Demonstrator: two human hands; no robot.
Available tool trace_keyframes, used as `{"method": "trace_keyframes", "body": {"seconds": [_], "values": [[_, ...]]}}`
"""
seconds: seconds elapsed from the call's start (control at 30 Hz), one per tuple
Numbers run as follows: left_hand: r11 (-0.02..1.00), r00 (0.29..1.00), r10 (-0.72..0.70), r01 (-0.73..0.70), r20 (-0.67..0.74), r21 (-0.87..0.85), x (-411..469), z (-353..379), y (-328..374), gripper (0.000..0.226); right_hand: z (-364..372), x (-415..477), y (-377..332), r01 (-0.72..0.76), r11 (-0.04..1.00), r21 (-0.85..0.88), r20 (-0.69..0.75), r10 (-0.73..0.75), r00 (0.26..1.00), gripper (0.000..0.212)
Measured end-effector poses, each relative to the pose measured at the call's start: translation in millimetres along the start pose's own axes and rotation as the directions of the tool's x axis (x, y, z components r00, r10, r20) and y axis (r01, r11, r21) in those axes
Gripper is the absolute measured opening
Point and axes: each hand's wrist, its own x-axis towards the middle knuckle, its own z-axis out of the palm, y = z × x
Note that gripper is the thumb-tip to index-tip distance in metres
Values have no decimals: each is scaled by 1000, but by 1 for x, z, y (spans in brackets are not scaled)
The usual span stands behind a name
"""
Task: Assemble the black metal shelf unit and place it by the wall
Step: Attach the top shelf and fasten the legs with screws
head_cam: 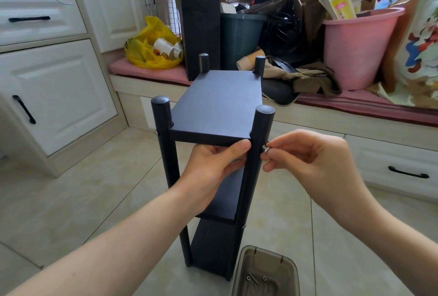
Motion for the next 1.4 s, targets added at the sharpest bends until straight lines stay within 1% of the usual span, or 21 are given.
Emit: {"method": "trace_keyframes", "body": {"seconds": [0.2, 0.37, 0.43, 0.57, 0.7, 0.8, 0.9, 0.97, 1.03, 1.07, 1.1, 1.13, 1.17, 1.2, 1.23, 1.27, 1.3, 1.33, 1.4], "values": [[1000, 1000, 10, -10, -3, -7, 0, 2, -2, 51, -1, 3, 4, -63, 994, 88, -6, 64, 998, 12], [1000, 1000, 10, -10, -10, 1, 0, 1, -2, 47, 0, 4, 2, -72, 996, 51, -13, 73, 997, 7], [1000, 1000, 12, -12, -10, 3, 0, 2, -3, 47, -2, 5, 1, -109, 993, 46, -17, 110, 994, 6], [1000, 1000, 6, -6, -22, 13, 1, 2, -3, 50, -4, 8, 3, -208, 975, 78, -33, 211, 977, 12], [999, 999, 1, 1, -39, 46, 0, 4, -2, 52, -1, 9, 5, -199, 979, 34, -40, 201, 979, 12], [998, 999, 3, 0, -50, 67, -1, 2, -1, 53, -2, 11, 5, -189, 982, 12, -43, 190, 981, 22], [995, 998, -21, 26, -54, 94, -4, 4, 2, 57, -4, 14, 4, -207, 978, 12, 38, 207, 978, 39], [977, 994, -19, 41, -106, 209, -7, 6, 3, 49, -6, 17, 3, -238, 971, 33, 97, 234, 967, 44], [909, 991, 62, -6, -122, 418, -11, 7, 5, 36, -8, 20, 2, -260, 965, 32, 129, 254, 959, 41], [828, 982, 166, -88, -93, 553, -13, 4, 4, 36, -8, 21, 1, -267, 964, 23, 139, 261, 955, 39], [678, 950, 312, -199, -32, 707, -15, 1, 3, 38, -9, 22, 2, -273, 962, 14, 147, 268, 952, 38], [456, 879, 471, -310, 69, 834, -17, -2, 3, 39, -9, 22, 2, -280, 960, 9, 154, 275, 949, 37], [220, 779, 596, -390, 193, 894, -18, -3, 5, 39, -9, 23, 2, -285, 958, 7, 162, 281, 946, 37], [46, 678, 675, -431, 290, 901, -20, -2, 7, 38, -9, 23, 2, -291, 957, 8, 169, 286, 943, 37], [-38, 608, 720, -447, 335, 894, -21, 2, 12, 36, -9, 23, 3, -300, 954, 12, 176, 293, 940, 37], [-70, 567, 750, -444, 341, 893, -20, 4, 16, 33, -10, 24, 3, -312, 950, 15, 185, 304, 934, 36], [-83, 554, 765, -422, 329, 903, -18, 5, 18, 32, -10, 25, 3, -326, 945, 15, 199, 317, 927, 35], [-88, 565, 765, -384, 309, 919, -16, 6, 20, 33, -11, 26, 3, -341, 940, 14, 217, 330, 918, 35], [-74, 612, 742, -330, 273, 941, -11, 6, 19, 40, -13, 28, 3, -382, 924, 31, 259, 361, 896, 35]]}}
